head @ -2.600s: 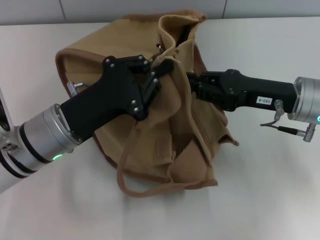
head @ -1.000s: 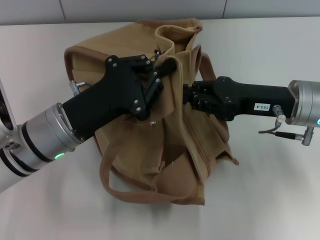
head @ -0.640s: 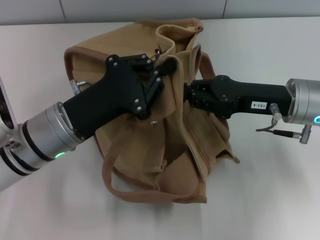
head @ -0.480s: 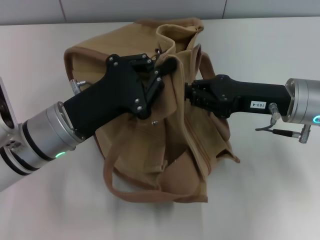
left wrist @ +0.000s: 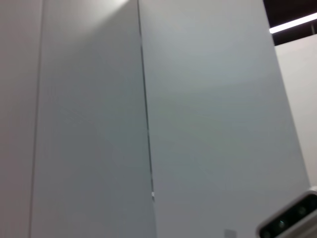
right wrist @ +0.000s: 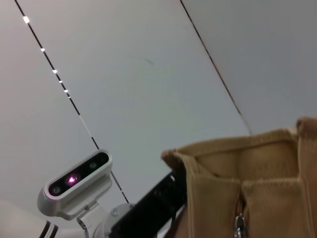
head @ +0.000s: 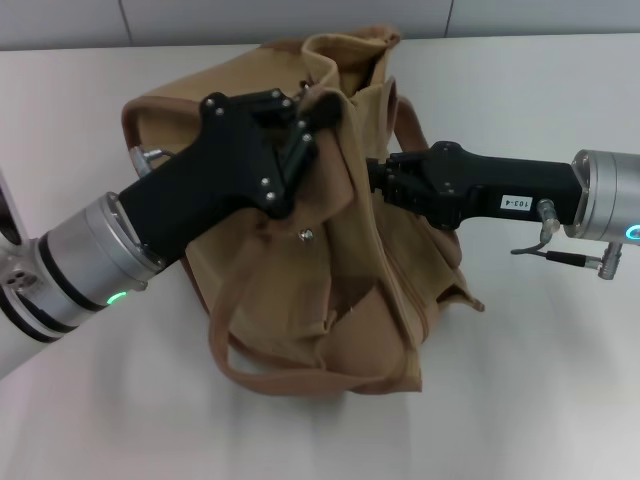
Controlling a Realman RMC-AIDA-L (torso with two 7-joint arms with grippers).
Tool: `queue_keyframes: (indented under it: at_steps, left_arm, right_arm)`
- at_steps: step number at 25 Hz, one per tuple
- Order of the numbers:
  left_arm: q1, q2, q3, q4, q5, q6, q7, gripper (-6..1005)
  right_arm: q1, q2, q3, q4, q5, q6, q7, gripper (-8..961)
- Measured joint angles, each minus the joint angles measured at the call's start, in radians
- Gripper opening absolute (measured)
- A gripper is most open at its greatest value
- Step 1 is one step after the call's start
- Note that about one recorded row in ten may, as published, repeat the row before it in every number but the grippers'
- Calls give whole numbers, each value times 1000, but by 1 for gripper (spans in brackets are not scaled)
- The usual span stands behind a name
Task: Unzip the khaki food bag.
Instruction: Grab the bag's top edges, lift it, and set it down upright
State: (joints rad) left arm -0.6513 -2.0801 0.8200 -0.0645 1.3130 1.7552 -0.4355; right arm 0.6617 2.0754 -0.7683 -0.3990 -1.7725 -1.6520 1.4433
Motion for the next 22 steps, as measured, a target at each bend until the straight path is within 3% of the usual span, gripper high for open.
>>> queue_keyframes:
  at_steps: [12,22]
  left_arm:
    - [28,0,-94,8,0,12,4,56]
    - [45,0,-186,9,0,19,-12,58]
  right_arm:
    - [-96,-25,0,-22,-15,-28,-5,5]
    - [-162,-46,0,-23,-117,-49,-16,5]
